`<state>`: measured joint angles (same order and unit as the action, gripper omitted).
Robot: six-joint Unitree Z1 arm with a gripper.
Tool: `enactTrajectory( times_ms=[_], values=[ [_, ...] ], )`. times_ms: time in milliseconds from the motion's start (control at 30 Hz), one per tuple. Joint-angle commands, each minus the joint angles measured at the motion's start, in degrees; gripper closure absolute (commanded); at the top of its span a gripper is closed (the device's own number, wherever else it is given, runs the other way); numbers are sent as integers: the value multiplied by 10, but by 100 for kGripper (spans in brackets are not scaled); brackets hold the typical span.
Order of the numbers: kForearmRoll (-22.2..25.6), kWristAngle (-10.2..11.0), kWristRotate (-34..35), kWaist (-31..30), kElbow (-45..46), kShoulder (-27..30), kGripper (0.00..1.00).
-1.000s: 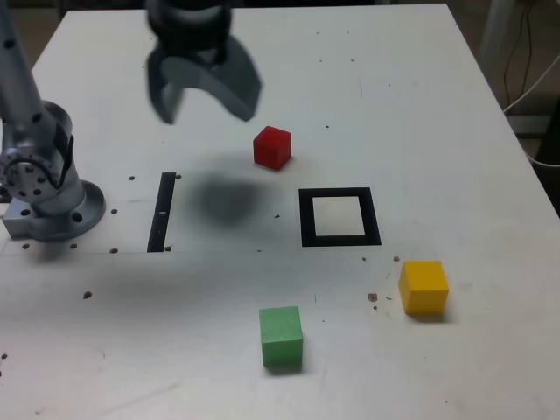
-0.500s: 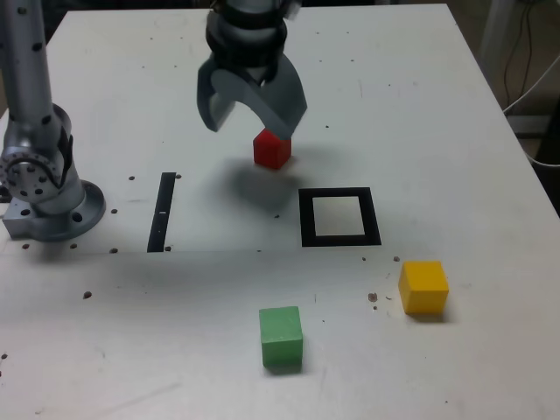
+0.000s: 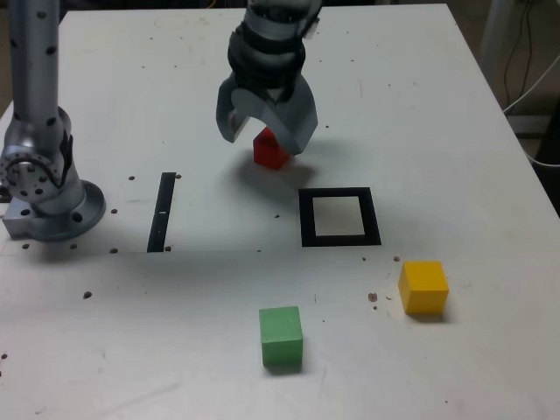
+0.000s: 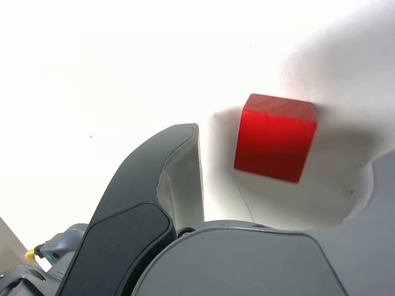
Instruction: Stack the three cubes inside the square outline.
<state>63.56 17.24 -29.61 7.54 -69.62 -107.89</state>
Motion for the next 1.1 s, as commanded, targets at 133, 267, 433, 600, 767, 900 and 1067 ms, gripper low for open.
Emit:
enactTrajectory(
  times_ms=[133,267,433,600,767,900,1067],
  values=[
    [0,9,-2,1,-9,-15,24],
    [-5,12,-2,1,-8,-17,35],
    [-20,12,-2,1,1,-19,40],
    [-29,10,-2,1,7,-21,42],
    [-37,9,-2,1,10,-24,48],
    [-38,8,-1,1,9,-24,54],
    [-33,5,2,1,2,-24,61]
  ],
)
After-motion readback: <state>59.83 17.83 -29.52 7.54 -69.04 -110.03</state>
